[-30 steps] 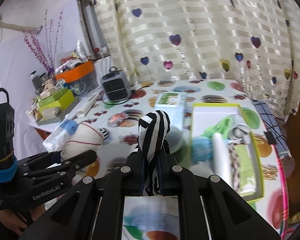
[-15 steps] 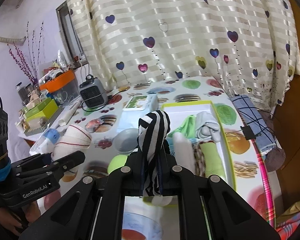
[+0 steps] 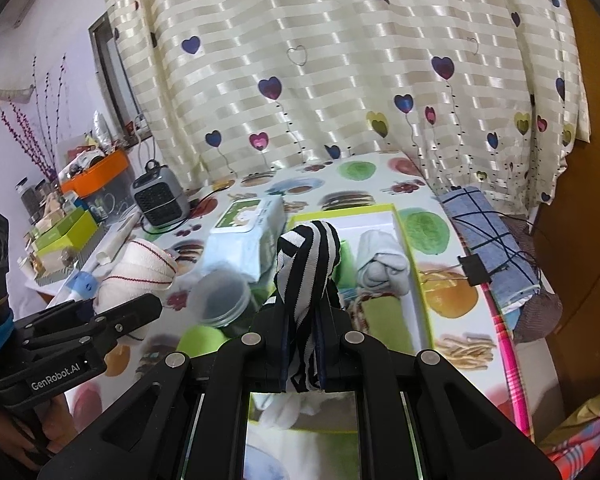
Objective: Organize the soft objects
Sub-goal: 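Carry beige bandage roll and striped sock with both tools to the yellow-green box, then open left tool to drop bandage roll into box while right tool releases striped sock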
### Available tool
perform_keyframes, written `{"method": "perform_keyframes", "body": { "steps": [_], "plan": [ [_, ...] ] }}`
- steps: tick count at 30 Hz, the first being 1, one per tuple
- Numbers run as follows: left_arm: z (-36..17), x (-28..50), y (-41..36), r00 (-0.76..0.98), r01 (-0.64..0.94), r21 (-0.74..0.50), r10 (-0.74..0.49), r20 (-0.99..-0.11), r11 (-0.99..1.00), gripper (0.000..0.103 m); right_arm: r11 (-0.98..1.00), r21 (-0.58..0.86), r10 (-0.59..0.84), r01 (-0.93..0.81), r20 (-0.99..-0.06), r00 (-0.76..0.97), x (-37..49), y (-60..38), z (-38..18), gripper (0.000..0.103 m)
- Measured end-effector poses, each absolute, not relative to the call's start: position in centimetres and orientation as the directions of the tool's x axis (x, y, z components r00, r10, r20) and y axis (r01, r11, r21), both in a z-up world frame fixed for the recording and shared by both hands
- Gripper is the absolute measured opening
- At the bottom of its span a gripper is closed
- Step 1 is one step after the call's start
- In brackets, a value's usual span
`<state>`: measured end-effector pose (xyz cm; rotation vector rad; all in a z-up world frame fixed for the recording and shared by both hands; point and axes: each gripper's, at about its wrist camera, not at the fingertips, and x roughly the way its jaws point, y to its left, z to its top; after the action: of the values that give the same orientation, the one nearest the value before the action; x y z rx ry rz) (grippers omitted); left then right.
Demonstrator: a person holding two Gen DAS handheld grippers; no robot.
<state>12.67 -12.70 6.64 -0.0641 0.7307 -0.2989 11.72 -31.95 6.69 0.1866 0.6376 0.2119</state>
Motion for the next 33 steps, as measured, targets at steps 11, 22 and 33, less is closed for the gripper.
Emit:
{"method": "perform_keyframes", "body": {
  "steps": [11, 22, 33],
  "plan": [
    [6.0, 15.8, -16.0, 0.672, 0.317, -0.152, -0.335, -0.661, 0.936, 0.043, 0.969, 0.236, 0.204, -0.074, -0.591, 0.781, 13.6, -34.7, 5.5, 0.010],
    [4.9, 19.0, -18.9, 0.639, 0.359, -0.135, -0.349, -0.686, 0.923, 0.044, 0.967, 0.236, 0.223, -0.095, -0.606, 0.764, 16.6, -34.8, 4.2, 0.011],
    [2.9, 22.8, -20.3, 0.585, 0.360, -0.148, -0.347, -0.733, 0.921, 0.044, 0.966, 0.246, 0.235, -0.086, -0.680, 0.695, 19.6, -35.3, 0.8, 0.011]
  ]
}}
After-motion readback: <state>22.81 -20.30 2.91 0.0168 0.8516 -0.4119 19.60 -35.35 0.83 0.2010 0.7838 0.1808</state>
